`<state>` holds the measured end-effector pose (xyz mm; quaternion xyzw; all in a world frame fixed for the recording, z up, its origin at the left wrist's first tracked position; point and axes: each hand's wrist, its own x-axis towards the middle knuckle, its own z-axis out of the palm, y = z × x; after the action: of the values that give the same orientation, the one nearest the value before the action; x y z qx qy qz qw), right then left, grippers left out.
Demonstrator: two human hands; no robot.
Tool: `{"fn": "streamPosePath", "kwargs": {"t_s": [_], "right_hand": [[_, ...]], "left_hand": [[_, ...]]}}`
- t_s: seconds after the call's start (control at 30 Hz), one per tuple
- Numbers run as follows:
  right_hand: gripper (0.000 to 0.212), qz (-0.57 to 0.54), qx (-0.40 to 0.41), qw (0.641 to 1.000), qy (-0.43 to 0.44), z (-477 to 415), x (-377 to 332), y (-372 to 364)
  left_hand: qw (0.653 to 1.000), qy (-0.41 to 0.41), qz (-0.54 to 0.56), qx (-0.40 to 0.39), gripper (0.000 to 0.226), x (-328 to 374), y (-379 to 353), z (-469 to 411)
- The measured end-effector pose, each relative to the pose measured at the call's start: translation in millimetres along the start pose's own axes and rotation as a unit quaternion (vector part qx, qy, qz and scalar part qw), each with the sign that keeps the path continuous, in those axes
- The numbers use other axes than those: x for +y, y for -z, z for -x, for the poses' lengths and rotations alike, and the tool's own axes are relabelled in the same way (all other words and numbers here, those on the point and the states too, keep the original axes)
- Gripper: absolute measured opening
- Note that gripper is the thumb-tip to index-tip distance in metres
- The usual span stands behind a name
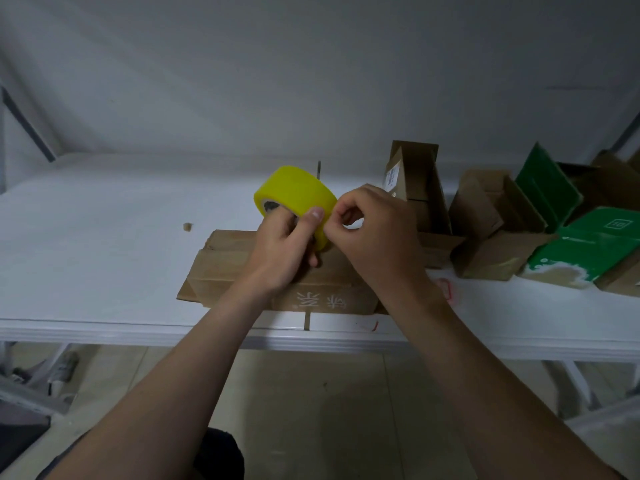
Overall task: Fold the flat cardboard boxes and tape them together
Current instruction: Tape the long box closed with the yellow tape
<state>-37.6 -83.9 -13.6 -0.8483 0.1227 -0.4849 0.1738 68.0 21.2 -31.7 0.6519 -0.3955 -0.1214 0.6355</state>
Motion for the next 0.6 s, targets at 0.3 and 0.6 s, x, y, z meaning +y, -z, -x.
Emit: {"fn": "streamPosePath", "kwargs": {"t_s": [0.3,0.6], "right_hand": [[0.005,-0.158,0.002,0.962,-0.221,4,-5,-2],[0.031,-0.119,-0.055,0.977,-0.171,-5,-2,11]], "left_hand": [[1.0,0.011,-0.004,0.029,0.027,5,-1,-2],[1.0,-0.001,-0.014,0.018,0.023,6,0,1]]}}
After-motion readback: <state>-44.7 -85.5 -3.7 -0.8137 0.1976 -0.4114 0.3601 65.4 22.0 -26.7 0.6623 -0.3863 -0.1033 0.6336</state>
